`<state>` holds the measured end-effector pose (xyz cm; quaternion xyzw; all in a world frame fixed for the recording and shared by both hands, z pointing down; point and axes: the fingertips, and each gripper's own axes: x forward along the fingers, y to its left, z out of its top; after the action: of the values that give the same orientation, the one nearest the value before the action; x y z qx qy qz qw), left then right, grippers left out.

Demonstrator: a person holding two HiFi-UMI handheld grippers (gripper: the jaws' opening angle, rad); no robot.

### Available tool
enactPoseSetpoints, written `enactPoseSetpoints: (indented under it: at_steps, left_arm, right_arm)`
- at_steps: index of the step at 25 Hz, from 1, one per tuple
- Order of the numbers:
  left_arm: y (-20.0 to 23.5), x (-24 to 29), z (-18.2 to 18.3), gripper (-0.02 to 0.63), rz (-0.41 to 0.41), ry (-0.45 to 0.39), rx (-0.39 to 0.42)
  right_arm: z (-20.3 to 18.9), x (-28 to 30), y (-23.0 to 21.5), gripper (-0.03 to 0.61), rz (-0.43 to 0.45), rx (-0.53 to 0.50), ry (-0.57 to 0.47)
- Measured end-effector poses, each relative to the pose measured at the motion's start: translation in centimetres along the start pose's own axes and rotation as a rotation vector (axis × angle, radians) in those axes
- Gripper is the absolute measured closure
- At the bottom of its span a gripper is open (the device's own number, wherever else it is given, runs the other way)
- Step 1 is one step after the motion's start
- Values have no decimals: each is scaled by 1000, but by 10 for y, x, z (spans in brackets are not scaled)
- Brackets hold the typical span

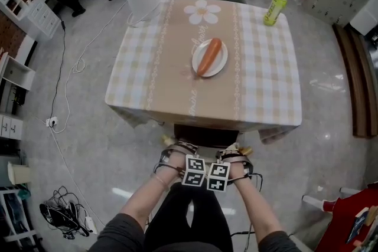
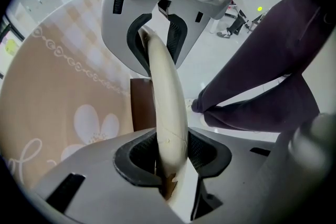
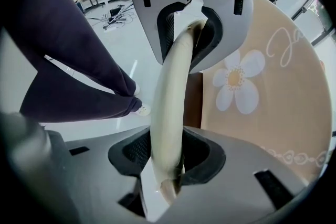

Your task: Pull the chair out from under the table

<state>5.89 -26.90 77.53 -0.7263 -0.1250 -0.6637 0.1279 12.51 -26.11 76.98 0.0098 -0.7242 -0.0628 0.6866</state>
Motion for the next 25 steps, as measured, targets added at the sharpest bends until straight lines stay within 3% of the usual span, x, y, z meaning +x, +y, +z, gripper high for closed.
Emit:
enactPoseSetpoints:
  at_steps: [25]
  left_arm:
    - [-53, -4, -6, 468, 4, -9, 47]
  right_arm:
    - [29, -6, 48, 440, -16, 45, 19]
